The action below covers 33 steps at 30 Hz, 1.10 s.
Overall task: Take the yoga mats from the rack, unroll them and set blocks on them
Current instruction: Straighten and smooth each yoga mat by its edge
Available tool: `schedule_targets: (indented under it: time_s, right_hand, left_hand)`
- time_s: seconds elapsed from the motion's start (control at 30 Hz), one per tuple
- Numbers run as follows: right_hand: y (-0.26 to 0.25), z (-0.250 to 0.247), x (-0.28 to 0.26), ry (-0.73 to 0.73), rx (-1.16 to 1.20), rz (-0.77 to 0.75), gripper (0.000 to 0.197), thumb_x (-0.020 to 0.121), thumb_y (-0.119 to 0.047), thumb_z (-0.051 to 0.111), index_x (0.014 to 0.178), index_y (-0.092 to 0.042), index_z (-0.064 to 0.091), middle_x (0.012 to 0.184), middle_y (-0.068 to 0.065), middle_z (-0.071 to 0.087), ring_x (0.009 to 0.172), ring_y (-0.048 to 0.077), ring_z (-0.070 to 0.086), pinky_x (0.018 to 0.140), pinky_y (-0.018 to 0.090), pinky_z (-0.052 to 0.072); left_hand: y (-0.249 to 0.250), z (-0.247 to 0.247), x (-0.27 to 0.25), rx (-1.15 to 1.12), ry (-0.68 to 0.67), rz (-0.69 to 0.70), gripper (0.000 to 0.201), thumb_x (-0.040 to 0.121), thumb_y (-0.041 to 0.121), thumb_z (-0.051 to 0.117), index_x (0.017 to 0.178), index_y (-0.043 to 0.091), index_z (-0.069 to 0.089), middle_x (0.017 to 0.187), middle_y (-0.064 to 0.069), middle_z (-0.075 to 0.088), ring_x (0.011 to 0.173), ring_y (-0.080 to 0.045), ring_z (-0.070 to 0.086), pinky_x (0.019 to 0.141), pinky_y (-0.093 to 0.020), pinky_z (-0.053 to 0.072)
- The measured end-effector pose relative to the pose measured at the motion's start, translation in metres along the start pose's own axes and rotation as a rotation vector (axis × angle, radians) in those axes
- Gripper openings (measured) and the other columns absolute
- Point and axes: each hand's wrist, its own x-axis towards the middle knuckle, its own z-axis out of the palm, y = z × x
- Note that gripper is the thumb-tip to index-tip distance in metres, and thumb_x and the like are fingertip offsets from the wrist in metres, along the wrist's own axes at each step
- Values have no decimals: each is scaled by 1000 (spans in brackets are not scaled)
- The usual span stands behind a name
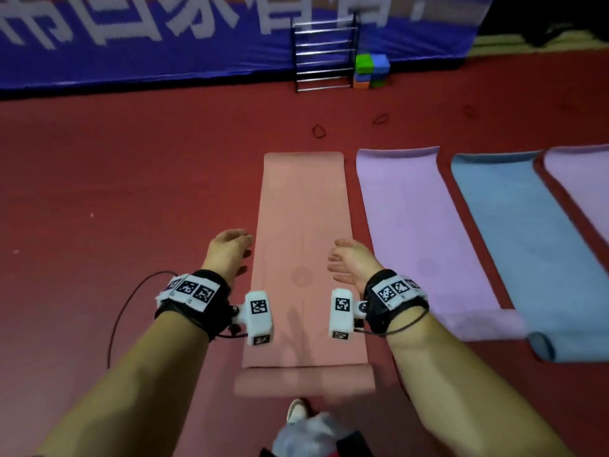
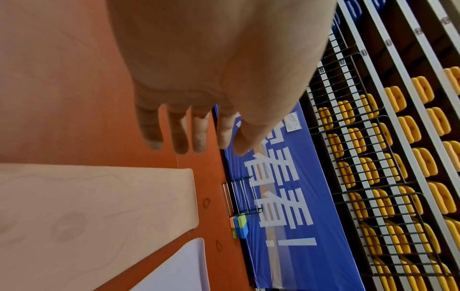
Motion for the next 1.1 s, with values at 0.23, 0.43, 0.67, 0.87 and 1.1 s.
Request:
schedule_targets:
  time_s: [0.23, 0.43, 0.67, 0.87, 1.1]
  right_hand:
    - [-80, 104, 73, -21, 14, -60, 46, 96, -14, 52, 141, -15, 45, 106, 7, 61, 98, 24, 64, 88, 39, 52]
    - [-123, 185, 151, 16, 26, -56, 48, 94, -15, 53, 142, -17, 45, 118, 11, 62, 103, 25, 65, 81, 36, 53]
    - [-193, 303, 263, 181, 126, -40, 45, 94, -14, 55, 138, -16, 47, 113, 10, 62, 105, 29, 66, 91, 42, 52]
    - [-279, 389, 330, 168, 214, -41, 42, 95, -16, 56, 137, -17, 48, 113, 11, 62, 105, 30, 65, 90, 42, 53]
    - [-350, 394, 410, 285, 305, -41, 37, 95, -15, 55, 132, -18, 50, 111, 10, 62, 104, 29, 65, 91, 42, 52]
  left_hand:
    - [58, -88, 105, -7, 14, 34, 20, 96, 17, 60, 116, 16, 62, 118, -9, 65, 110, -27, 62, 94, -49, 50]
    - [88, -136, 235, 3, -18, 23, 16, 96, 16, 60, 111, 18, 64, 118, -9, 66, 107, -26, 62, 82, -40, 50]
    - [155, -200, 412, 27, -193, 13, 10, 95, 16, 58, 102, 21, 63, 108, -4, 64, 102, -23, 62, 76, -37, 49]
    - [245, -242, 523, 88, -244, 44, 9, 94, 17, 59, 96, 24, 62, 102, -3, 64, 100, -24, 61, 78, -38, 47]
    - [312, -206, 631, 171, -377, 70, 13, 94, 17, 59, 105, 21, 64, 111, -4, 66, 105, -25, 62, 80, -39, 49]
